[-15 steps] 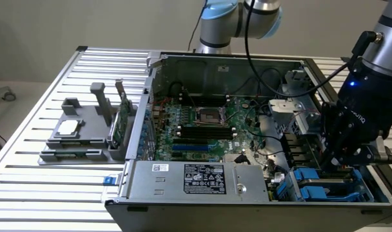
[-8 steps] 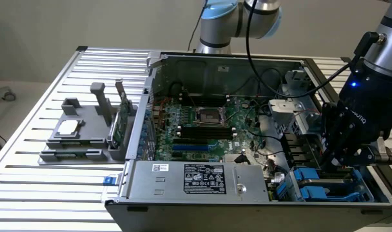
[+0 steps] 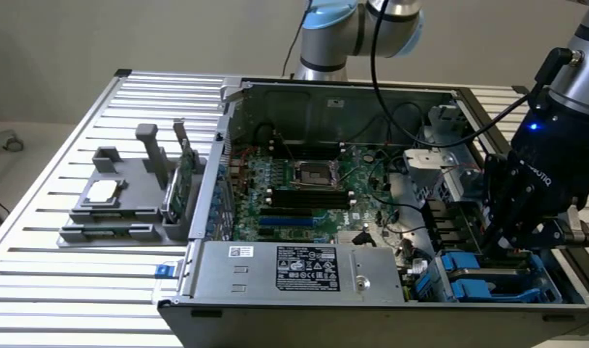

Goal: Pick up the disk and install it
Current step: 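Insert the second disk wire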

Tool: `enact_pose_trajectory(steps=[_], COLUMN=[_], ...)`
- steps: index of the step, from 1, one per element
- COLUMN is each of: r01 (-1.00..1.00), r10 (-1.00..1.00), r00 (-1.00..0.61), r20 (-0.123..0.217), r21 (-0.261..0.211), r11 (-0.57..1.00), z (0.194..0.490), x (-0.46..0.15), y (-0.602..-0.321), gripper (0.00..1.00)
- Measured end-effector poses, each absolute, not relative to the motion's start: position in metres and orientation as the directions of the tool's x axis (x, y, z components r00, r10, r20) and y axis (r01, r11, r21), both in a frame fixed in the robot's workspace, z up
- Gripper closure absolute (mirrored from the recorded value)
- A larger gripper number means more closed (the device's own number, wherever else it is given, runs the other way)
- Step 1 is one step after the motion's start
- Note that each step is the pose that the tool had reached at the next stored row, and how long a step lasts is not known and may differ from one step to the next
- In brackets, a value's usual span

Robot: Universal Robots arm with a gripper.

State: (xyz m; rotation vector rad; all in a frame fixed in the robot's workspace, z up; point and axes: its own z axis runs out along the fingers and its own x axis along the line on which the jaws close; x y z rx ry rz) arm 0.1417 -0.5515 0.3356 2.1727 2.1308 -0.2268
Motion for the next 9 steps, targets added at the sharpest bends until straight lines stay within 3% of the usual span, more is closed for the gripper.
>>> enact_pose_trajectory(steps=[9], r01=[0.999], r10=[0.986], r00=[0.014], r20=[-0.165], r21=[-0.049], r11=[-0.022], z=[0.3356], x=[0.1431], y=[-0.5515], gripper=[0.83])
